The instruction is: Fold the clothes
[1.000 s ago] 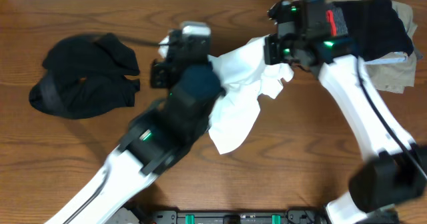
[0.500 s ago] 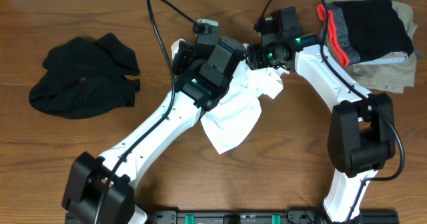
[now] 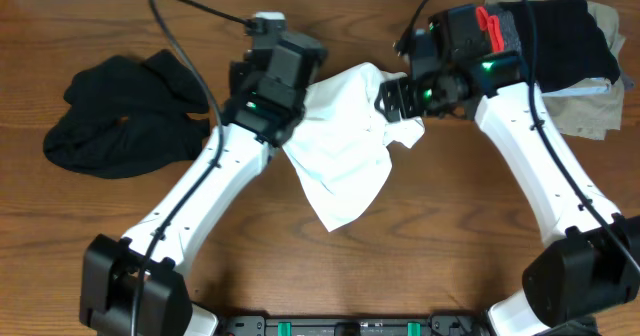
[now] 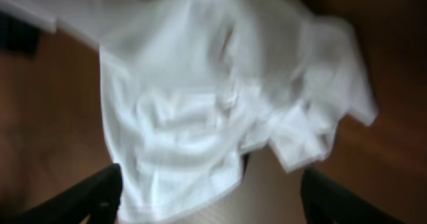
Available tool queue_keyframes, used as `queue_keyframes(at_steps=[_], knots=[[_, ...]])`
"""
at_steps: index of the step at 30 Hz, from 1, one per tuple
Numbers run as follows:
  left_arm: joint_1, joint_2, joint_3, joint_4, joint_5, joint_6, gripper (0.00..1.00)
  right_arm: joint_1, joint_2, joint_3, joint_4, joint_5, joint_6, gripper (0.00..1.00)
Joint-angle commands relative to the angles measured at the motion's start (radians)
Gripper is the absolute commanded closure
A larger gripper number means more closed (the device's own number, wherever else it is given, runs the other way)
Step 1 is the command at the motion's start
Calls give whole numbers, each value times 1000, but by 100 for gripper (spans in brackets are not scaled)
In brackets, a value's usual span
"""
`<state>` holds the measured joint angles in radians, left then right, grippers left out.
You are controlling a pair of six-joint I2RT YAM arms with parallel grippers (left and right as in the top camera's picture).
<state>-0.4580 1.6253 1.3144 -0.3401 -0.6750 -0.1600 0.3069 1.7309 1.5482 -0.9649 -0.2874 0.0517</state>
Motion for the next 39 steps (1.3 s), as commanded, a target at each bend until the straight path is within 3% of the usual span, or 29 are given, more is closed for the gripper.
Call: queue_keyframes(at_steps=[1,10,20,33,34,35,37,38,39], knots=[[60,-25,12,0,141,-53,94,76,8,-14,-56,-13,-35,21],[164,-25,12,-1,367,-93,94,305,9,-156,-10,-29,-43,21],[167,-25,12,-4,373,-93,94,486,18,-386,159,187,-106,18],[167,-25,12,-30,376,-93,94,612,148,-400,222,258,-227,13],[167,-25,12,-34,376,-93,94,614,148,-399,225,278,-217,17],[167,-25,12,-39,376,-93,94,615,148,-397,226,292,-209,27],[167,-25,12,-47,376,-93,94,613,149,-397,221,327,-197,58],[167,-25,12,-49,376,-93,94,612,152,-398,216,335,-197,68],[167,-25,12,-52,376,-93,94,610,153,-398,208,342,-197,70]])
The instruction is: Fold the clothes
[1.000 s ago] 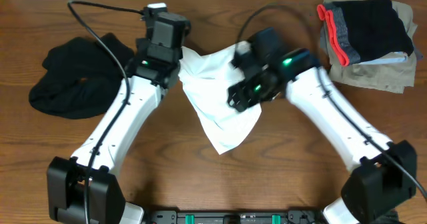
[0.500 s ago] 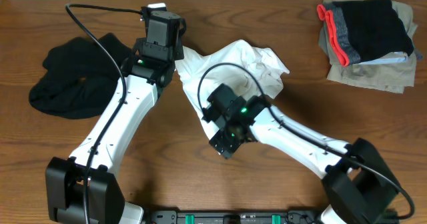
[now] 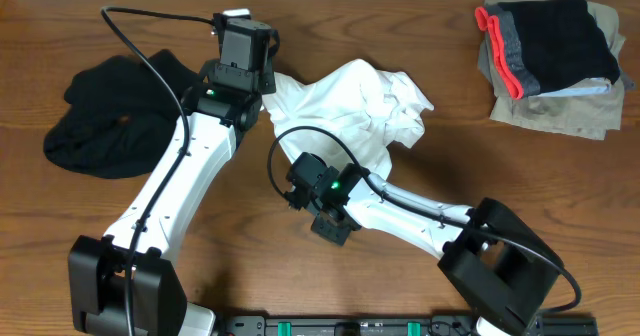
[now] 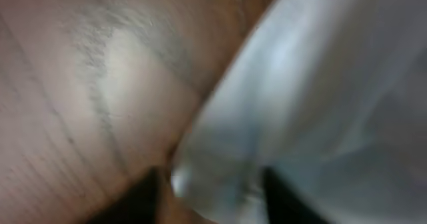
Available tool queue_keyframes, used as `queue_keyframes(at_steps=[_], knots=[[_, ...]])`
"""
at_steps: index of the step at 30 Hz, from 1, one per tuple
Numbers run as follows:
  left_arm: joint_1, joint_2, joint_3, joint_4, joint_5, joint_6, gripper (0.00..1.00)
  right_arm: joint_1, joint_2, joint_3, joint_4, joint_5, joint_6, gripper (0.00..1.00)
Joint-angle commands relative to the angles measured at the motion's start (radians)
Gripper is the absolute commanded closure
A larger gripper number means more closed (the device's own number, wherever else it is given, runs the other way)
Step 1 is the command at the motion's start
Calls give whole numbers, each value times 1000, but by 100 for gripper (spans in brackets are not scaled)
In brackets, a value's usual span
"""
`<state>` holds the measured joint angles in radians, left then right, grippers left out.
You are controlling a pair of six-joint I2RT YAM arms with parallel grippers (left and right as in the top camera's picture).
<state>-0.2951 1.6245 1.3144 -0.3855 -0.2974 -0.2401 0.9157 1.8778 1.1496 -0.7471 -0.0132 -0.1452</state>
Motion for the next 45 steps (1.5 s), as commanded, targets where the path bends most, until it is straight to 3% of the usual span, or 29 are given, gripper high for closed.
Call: queue_keyframes(at_steps=[1,5,10,17,23,33,45], knots=[[4,-24,12,-8,-2,-13,94,0,9,0,-14,69,-1,70],[4,-24,12,-14,-2,-13,94,-5,27,0,-17,69,3,76],[4,-24,12,-18,-2,-13,94,-17,31,2,-9,68,82,99],[4,-26,12,-14,-7,-8,94,-79,20,40,-21,-1,145,99],[21,-121,12,-6,-78,8,94,-188,-69,182,-108,-2,179,99],[74,-380,12,-30,-82,53,94,-534,-263,457,-166,-4,183,99],[77,-407,12,35,-127,117,94,-788,-318,694,-216,-93,78,99]])
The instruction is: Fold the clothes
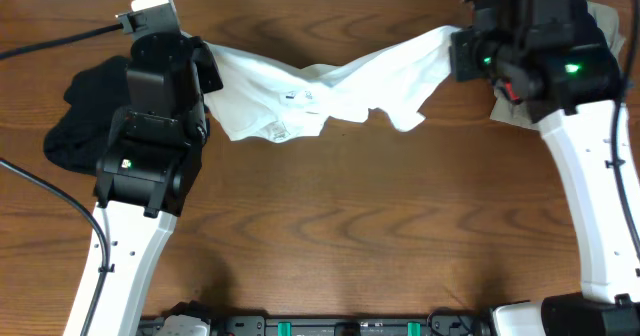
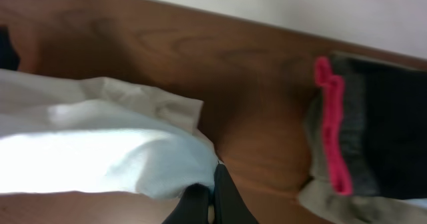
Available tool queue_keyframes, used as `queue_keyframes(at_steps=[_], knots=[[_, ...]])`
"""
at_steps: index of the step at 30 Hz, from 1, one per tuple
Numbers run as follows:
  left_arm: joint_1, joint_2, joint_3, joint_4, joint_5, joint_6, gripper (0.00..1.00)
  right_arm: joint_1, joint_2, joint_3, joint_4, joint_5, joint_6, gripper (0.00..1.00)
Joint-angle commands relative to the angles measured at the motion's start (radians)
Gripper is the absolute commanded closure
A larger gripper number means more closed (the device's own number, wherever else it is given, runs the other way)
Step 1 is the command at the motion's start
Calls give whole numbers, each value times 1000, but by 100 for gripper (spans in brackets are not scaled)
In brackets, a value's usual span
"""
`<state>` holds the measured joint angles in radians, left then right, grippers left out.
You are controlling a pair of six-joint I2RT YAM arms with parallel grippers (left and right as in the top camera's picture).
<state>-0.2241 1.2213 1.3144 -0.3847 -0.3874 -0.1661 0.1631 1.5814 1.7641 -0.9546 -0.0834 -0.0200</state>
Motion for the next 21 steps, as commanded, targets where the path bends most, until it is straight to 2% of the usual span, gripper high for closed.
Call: queue_keyframes(at_steps=[1,6,13,21], knots=[[6,-6,12,54,-38,53,94,-48,-22,104,-17,-22,-49,99],[6,-24,12,138,-37,81,94,-105,-22,214,-32,-23,-50,99],[6,-92,12,179,-37,121,94,-160,-22,341,-107,-26,-110,99],[6,-230,12,250,-37,174,94,-221,-24,473,-222,-30,-132,99]])
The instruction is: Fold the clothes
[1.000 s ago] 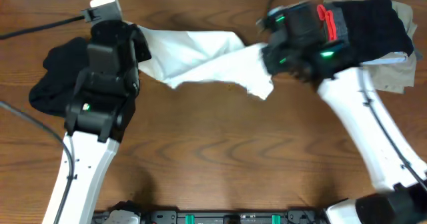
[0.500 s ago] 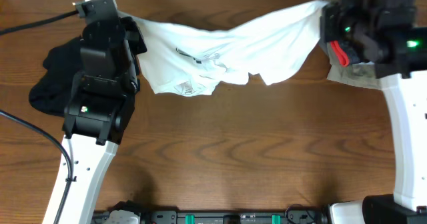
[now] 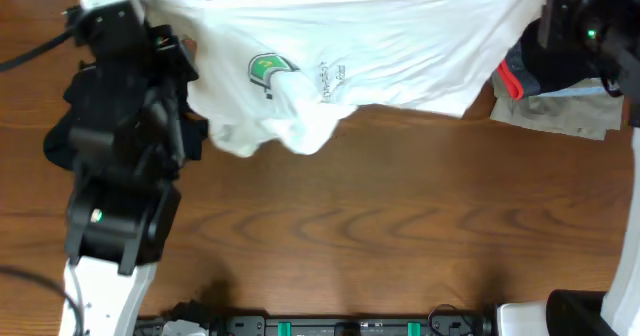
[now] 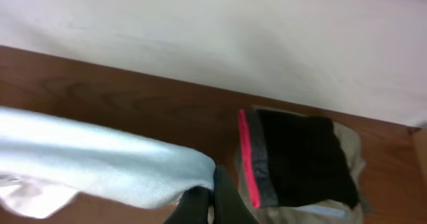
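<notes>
A white T-shirt (image 3: pixel 400 46) with a green logo hangs stretched in the air across the far side of the table, its lower edge sagging at the left. The left gripper (image 3: pixel 152 6) holds its left end; the fingers are hidden under the wrist. My right gripper holds the right end. In the right wrist view the right gripper (image 4: pixel 212 196) is shut on the shirt's (image 4: pixel 100 167) edge.
A heap of black clothes (image 3: pixel 58 144) lies at the left, mostly under the left arm. A folded stack (image 3: pixel 565 106) with a pink-edged grey piece (image 4: pixel 250 157) sits at the far right. The wooden table (image 3: pixel 400 226) shows bare in front.
The shirt was sagging and bunched between the two grippers just above the table. Now it is higher and pulled out wide, its logo showing. Both grippers stand higher and farther apart.
Both grippers were at the crumpled white shirt in the table's middle. Then the left was at its far left corner and the right low at its near edge. Later the shirt hung between them, and now it is spread in the air.
</notes>
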Available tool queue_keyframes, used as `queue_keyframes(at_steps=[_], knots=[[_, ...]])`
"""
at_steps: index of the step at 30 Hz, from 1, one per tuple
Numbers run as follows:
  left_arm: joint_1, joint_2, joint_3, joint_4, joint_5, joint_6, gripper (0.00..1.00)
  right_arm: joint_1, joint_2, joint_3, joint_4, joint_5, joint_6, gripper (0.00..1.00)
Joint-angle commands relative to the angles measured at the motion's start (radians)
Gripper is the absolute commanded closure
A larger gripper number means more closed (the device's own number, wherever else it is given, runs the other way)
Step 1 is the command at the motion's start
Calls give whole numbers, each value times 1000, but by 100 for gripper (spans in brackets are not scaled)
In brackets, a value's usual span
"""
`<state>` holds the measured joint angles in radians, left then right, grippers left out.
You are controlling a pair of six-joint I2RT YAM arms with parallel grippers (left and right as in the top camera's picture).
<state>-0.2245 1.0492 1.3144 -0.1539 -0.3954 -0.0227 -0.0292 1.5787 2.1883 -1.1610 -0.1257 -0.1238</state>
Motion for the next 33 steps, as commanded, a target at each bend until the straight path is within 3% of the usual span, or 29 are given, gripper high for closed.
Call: queue_keyframes(at_steps=[1,10,22,27,33], knots=[[6,-79,12,22,-29,30,94,-32,-24,60,-27,12,-29,99],[6,-183,12,46,-28,34,94,-31,-63,84,-35,3,-32,99],[6,78,12,266,-28,127,94,-29,45,83,64,-22,-50,99],[5,174,12,188,31,114,94,-29,110,83,41,-46,-55,99],[5,230,12,15,285,50,94,-29,150,82,28,-55,-58,99]])
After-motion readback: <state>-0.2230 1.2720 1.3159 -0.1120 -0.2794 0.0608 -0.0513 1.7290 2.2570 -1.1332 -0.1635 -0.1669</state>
